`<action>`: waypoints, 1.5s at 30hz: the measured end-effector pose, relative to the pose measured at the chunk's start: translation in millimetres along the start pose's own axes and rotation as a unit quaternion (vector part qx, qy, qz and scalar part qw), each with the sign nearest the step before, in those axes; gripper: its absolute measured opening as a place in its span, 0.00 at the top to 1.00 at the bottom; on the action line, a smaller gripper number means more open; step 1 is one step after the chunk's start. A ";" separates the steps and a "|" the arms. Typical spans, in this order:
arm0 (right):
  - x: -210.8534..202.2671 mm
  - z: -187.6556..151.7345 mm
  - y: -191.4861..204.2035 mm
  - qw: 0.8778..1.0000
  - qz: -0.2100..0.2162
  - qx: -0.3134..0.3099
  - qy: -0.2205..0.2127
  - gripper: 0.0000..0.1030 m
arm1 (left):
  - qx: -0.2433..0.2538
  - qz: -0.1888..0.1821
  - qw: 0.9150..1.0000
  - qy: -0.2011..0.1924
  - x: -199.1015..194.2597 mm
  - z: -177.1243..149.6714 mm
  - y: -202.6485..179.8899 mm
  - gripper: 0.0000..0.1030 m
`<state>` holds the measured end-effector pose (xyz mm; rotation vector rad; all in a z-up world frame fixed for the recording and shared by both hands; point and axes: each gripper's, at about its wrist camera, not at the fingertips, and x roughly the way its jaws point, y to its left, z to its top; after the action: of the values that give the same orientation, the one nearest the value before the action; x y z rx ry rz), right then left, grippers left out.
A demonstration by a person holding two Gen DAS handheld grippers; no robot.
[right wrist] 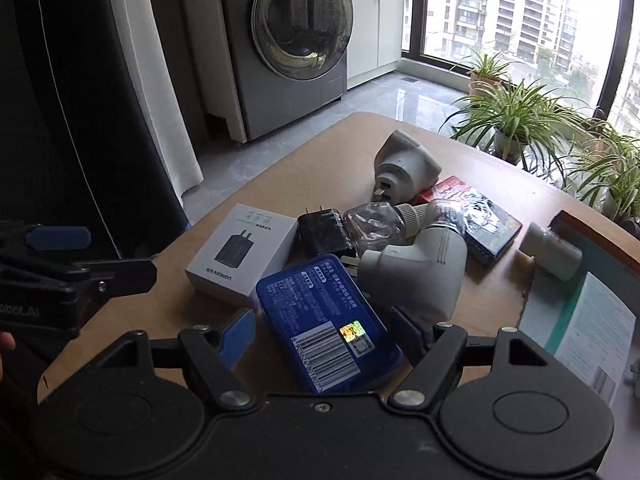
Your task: Organize rigid objects
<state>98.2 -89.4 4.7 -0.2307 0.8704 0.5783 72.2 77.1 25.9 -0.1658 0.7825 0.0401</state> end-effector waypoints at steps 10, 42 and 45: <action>-10.0 -23.4 -4.7 0.996 -0.029 0.080 -0.006 0.30 | 0.011 -0.020 1.000 0.011 34.7 11.5 -20.4 0.00; -114.3 -64.6 -17.6 0.971 -0.102 0.193 -0.096 0.30 | 0.065 -0.021 0.997 -0.041 -45.5 -20.1 -79.3 0.42; -119.2 -66.3 -14.5 0.971 -0.104 0.193 -0.100 0.30 | 0.068 -0.019 0.997 -0.043 -48.4 -22.3 -84.9 0.42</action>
<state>3.1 -174.8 54.5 0.0888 0.7351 0.2238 30.6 -9.0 55.8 -0.0504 0.6941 -0.0423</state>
